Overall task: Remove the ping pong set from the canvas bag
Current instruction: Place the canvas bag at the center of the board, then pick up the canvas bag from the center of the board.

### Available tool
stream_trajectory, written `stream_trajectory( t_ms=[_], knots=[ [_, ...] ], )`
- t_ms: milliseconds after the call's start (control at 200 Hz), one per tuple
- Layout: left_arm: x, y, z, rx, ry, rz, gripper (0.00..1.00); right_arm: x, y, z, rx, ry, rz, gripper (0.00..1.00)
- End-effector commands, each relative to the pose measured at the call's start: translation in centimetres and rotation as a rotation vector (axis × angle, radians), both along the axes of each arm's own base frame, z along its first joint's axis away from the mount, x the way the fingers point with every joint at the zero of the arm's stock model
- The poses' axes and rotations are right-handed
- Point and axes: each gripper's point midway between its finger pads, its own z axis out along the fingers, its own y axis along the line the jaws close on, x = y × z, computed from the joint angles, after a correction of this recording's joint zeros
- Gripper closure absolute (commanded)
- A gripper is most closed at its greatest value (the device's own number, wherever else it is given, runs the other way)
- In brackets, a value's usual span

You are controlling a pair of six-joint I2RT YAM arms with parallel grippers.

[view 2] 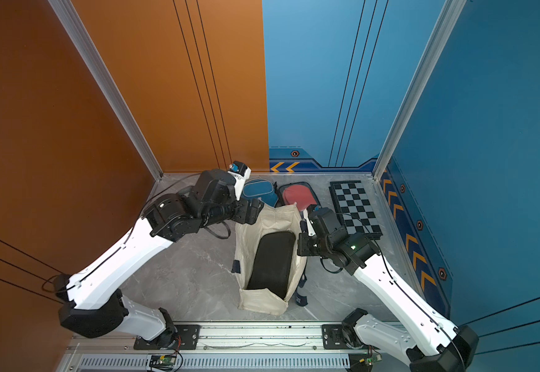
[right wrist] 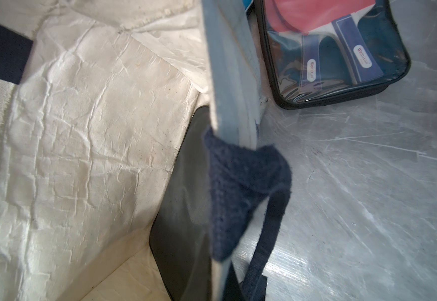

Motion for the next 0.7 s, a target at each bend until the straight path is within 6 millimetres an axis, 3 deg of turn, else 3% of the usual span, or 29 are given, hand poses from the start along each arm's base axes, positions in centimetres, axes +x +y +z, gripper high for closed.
stream_trajectory(
  t_ms=[0, 165, 390, 611, 696],
  knots=[
    [-1.4, -1.0, -5.2, 0.070, 0.160, -0.008, 0.12, 1.1, 0.2, 2.4, 0.017, -0.097, -0.031, 1.00],
    [-2.4, -2.6, -9.1, 0.113, 0.244, -0.012, 0.12, 0.9, 0.9, 3.1, 0.047, -0.111, -0.027, 1.00],
    [-1.1, -1.5, -11.7, -0.001, 0.330, 0.039, 0.12, 1.4, 2.2, 6.7, 0.098, -0.171, -0.018, 1.00],
    [-0.8, -2.8, -16.1, -0.041, 0.435, 0.030, 0.11, 2.1, 3.0, 4.4, 0.079, -0.123, -0.008, 1.00],
    [-0.9, -3.5, -16.5, -0.068, 0.459, 0.016, 0.10, 2.1, 3.4, 4.3, 0.093, -0.129, -0.005, 1.00]
  ],
)
